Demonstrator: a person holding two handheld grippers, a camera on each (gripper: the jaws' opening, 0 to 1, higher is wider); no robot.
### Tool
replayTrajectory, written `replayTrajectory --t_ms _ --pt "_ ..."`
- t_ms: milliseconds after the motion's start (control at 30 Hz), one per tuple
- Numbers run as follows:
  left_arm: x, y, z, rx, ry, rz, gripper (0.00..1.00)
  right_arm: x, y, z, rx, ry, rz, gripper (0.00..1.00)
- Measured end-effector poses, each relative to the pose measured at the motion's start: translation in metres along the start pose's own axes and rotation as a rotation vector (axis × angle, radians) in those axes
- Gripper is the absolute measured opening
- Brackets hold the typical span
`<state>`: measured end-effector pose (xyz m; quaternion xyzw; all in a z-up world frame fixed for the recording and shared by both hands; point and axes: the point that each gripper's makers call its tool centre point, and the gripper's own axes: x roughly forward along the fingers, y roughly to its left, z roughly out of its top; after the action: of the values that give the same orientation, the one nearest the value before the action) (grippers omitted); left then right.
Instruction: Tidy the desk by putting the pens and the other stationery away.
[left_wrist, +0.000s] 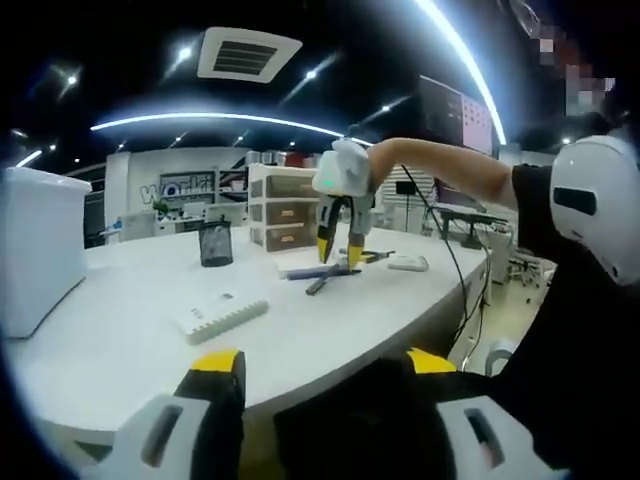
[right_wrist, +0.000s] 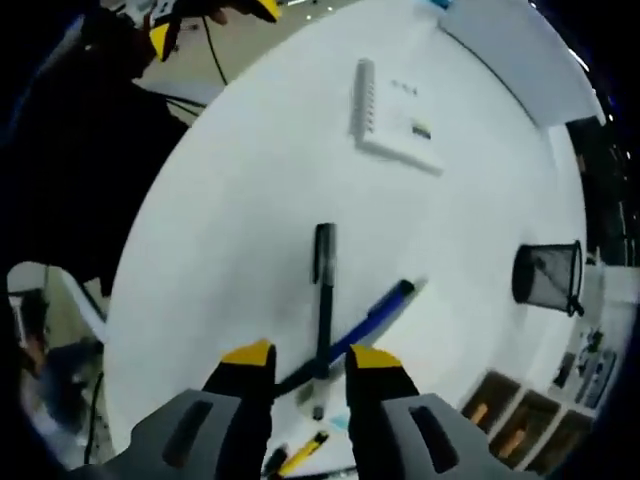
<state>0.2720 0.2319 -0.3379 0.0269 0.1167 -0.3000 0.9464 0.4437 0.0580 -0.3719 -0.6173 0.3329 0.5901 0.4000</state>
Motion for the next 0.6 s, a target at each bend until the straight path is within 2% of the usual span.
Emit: replayTrajectory --t_ms 467,600 --pt "0.001 0.000 -0.003 0.011 0.015 -0.001 0.61 0.016 -0.008 -0.001 -0.004 0.007 0.034 0.18" --pt "0.001 0.002 -0.005 0.007 0.021 0.001 0.61 0.014 -0.012 0.000 0.008 -0.008 0.035 0.17"
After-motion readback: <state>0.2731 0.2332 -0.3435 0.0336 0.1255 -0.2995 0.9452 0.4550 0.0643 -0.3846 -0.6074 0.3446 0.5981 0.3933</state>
